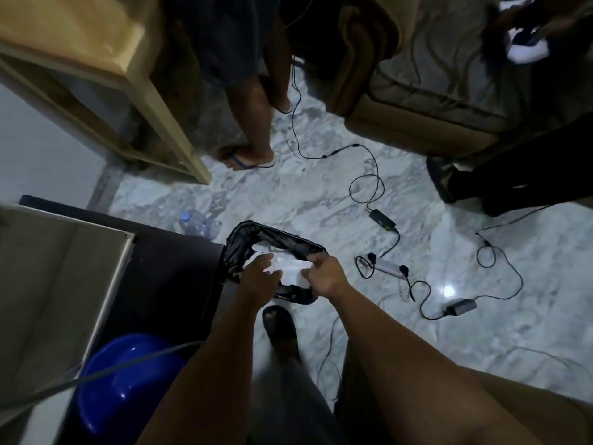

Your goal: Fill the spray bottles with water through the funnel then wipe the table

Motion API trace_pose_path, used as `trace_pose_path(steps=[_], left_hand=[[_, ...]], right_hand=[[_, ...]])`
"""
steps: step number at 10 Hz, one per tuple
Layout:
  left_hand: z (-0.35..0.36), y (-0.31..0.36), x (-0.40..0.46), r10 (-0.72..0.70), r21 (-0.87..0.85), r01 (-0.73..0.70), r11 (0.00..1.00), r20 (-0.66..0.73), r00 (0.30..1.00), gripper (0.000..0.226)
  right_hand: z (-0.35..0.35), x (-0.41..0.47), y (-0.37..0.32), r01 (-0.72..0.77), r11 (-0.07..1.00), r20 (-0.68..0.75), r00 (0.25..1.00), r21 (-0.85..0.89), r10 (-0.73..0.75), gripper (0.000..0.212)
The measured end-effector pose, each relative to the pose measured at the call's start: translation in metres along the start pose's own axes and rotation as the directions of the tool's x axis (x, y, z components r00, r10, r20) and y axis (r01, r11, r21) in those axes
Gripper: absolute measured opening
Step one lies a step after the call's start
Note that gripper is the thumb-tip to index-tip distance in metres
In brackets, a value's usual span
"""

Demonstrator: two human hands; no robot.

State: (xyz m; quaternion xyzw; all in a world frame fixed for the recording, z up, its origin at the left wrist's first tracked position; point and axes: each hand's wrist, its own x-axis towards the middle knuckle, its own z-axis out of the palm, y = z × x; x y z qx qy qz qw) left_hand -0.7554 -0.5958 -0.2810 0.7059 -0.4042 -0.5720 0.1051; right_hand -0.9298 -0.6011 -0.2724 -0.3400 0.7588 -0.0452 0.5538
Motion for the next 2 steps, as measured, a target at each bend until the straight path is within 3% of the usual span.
trace_pose_path(steps=[1,2], left_hand=[[0.0068,0.0045,0.0082,0.018,0.147,-0.024,0.989,0.04,0.999,0.046],[0.0044,0.0048,0.0101,0.004,0.078,-0.003,0.997,-0.008,1.0,0.049]], right_hand=[[0.0017,0.0126,0.0014,0.057,0.987,0.068,0.997,-0.153,-0.047,0.036],[0.0027,0.007,-0.0077,0.062,0.977,0.041,0.998,-0.205,-0.054,0.021]])
